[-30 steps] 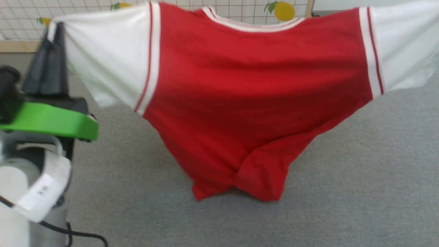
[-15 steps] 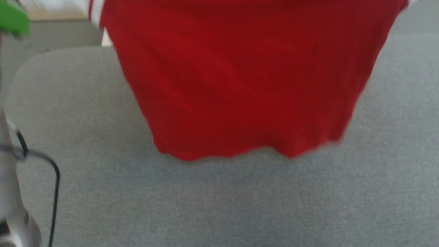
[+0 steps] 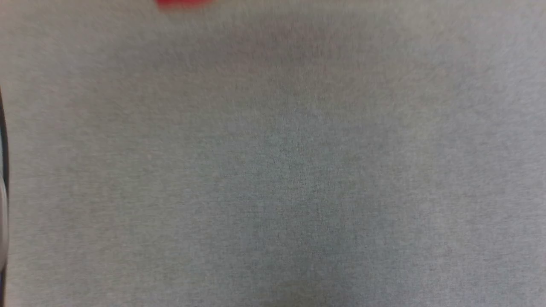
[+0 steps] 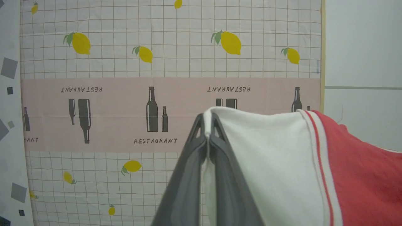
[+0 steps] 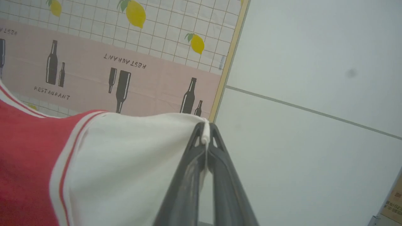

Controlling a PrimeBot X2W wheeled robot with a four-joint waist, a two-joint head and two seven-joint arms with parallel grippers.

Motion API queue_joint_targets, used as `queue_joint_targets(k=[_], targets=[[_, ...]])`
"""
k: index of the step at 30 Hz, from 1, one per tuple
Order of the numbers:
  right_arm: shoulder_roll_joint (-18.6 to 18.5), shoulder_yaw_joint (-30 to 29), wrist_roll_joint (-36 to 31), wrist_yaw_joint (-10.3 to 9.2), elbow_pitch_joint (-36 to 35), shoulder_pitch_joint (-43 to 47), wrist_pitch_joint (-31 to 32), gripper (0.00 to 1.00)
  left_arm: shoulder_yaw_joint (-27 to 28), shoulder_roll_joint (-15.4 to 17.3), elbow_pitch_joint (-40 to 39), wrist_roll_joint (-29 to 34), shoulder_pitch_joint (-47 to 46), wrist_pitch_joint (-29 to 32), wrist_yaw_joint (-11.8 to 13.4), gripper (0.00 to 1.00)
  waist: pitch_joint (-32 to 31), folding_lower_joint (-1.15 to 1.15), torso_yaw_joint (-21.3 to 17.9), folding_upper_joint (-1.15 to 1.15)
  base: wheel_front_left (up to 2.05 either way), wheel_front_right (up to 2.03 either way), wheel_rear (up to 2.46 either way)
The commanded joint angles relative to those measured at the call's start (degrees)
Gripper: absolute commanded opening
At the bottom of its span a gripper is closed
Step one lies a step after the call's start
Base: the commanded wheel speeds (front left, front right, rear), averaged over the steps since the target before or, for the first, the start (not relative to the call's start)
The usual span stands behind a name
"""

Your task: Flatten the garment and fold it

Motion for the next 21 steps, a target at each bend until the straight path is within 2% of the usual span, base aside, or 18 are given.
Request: queue_joint_targets(k=[1, 6, 11, 16, 21], targets=[[1.07, 0.06, -0.78, -0.1, 2.54, -2.12, -1.38, 0.0, -0.58, -0.72, 1.83, 0.59, -2.31, -1.14, 0.17, 0.0, 5.95, -0.01, -1.36, 0.17, 0.0, 0.0, 0.0], [3.67, 0.44, -2.21, -0.1, 9.98, -7.04, -6.58, 0.0, -1.92, -2.23, 7.19, 1.39, -6.79, -5.39, 0.25, 0.0, 8.12, -0.01, -1.35, 0.17, 0.0, 0.0, 0.0], [5.69, 1.96, -0.81, -0.1, 14.84, -5.94, -10.08, 0.0, -3.2, -3.65, 11.35, 1.14, -5.44, -8.52, -0.59, 0.0, 8.65, -0.01, -0.63, 0.17, 0.0, 0.0, 0.0], [6.21, 5.2, 1.59, -0.1, 16.95, -0.41, -11.82, 0.0, -3.73, -4.62, 14.42, -0.01, 0.78, -11.61, -1.53, 0.0, 7.6, -0.01, 0.43, 0.17, 0.0, 0.0, 0.0], [6.18, 10.58, 4.4, -0.1, 17.31, 9.71, -12.5, 0.0, -4.38, -5.16, 17.84, -1.44, 12.9, -14.71, -2.64, 0.0, 3.55, -0.01, 1.49, 0.17, 0.0, 0.0, 0.0]])
